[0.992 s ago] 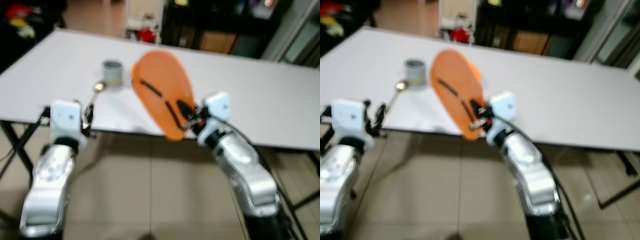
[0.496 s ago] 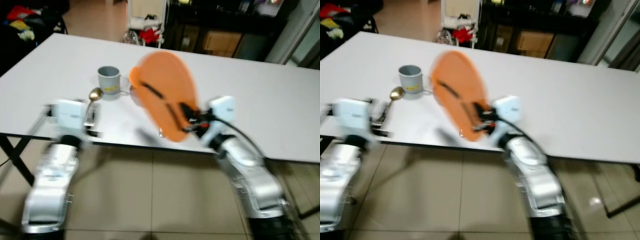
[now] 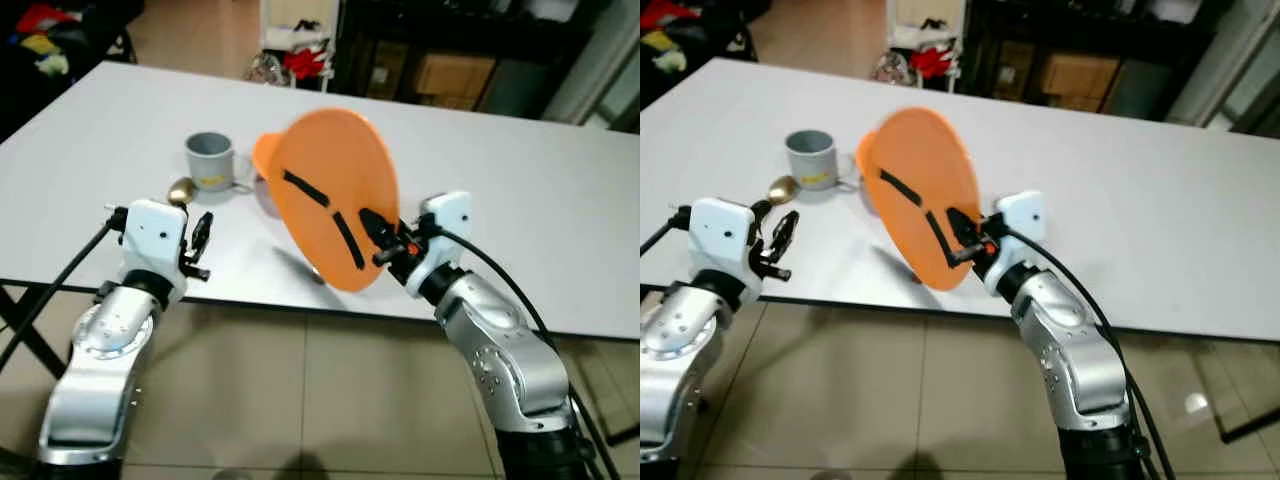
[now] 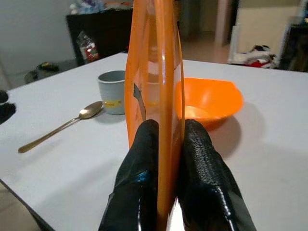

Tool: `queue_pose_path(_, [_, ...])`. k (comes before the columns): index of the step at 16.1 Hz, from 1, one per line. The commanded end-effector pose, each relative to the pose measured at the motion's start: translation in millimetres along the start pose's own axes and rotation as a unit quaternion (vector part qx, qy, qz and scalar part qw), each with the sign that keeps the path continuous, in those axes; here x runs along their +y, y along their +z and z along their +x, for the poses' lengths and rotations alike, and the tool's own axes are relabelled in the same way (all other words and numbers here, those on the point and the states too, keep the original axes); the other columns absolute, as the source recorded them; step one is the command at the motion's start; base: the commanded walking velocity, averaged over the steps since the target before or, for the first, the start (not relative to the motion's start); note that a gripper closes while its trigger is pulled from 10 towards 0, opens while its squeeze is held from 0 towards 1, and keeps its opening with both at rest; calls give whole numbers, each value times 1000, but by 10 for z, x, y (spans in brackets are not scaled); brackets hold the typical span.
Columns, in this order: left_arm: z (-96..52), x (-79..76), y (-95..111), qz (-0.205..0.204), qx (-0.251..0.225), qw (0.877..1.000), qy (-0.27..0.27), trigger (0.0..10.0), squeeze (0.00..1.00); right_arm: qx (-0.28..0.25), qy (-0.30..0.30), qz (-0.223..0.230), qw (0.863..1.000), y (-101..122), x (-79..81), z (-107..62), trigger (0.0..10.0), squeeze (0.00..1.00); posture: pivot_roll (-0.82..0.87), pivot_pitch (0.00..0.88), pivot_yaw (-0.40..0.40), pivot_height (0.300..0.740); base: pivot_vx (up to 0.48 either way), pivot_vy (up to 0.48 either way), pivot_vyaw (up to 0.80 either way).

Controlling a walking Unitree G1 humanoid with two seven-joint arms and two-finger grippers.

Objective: Setting the table

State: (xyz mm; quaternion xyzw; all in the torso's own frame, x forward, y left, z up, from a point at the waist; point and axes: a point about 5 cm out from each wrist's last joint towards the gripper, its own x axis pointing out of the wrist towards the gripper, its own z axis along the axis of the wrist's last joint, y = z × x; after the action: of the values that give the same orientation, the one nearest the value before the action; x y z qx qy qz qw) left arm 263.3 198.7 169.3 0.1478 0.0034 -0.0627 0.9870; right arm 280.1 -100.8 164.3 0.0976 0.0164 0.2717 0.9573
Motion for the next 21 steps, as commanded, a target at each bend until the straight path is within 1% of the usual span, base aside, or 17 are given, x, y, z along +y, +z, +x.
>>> queue_pose_path(1, [10,-2,5,7,4,1000,-17,10000,0,-23,11,18,1000,112,16,22,10000,0,174,0,-64,740,0,0,0])
queue_pose_path(6, [-11,31,7,32,16,997,-64,10000,0,11,26,72,997,85,6,218,10000,0,192,0,-53,740,0,0,0])
queue_pose_path(7, [-23,50,10,38,19,996,-79,10000,0,21,29,107,994,96,9,272,10000,0,193,0,-44,740,0,0,0])
queue_pose_path(8, [-36,62,11,40,22,994,-95,10000,0,44,29,136,989,76,1,312,10000,0,194,0,-33,740,0,0,0])
queue_pose_path(9, [-49,68,17,44,24,993,-111,10000,0,80,24,179,980,31,-12,341,10000,0,198,0,-26,740,0,0,0])
queue_pose_path(10, [-62,70,35,44,22,991,-125,10000,0,87,37,227,969,28,-9,366,10000,0,202,0,-23,740,0,0,0])
queue_pose_path(11, [-71,70,54,44,21,990,-136,10000,0,83,55,261,960,42,-7,381,10000,0,204,0,-22,740,0,0,0])
queue_pose_path(13, [-121,82,48,51,31,986,-158,10000,0,107,59,295,948,-19,-45,389,10000,0,218,0,-32,740,0,0,0])
queue_pose_path(15, [-237,134,-54,76,65,978,-183,10000,0,144,76,351,922,-122,-47,401,10000,0,230,0,-38,740,0,0,0])
queue_pose_path(16, [-284,157,-81,78,75,976,-189,10000,0,158,86,373,910,-173,-38,407,10000,0,230,0,-38,740,0,0,0])
queue_pose_path(17, [-304,170,-89,78,80,975,-192,10000,0,166,88,385,903,-200,-36,413,10000,0,230,0,-38,740,0,0,0])
queue_pose_path(19, [-350,248,-73,82,90,973,-194,10000,0,188,111,440,871,-262,21,460,10000,0,235,0,-40,740,0,0,0])
queue_pose_path(20, [-377,312,-50,87,93,974,-189,10000,0,199,107,463,857,-305,31,511,10000,0,243,0,-42,740,0,0,0])
queue_pose_path(21, [-403,362,-24,89,93,974,-186,10000,0,205,100,480,847,-346,36,562,10000,0,247,0,-41,740,0,0,0])
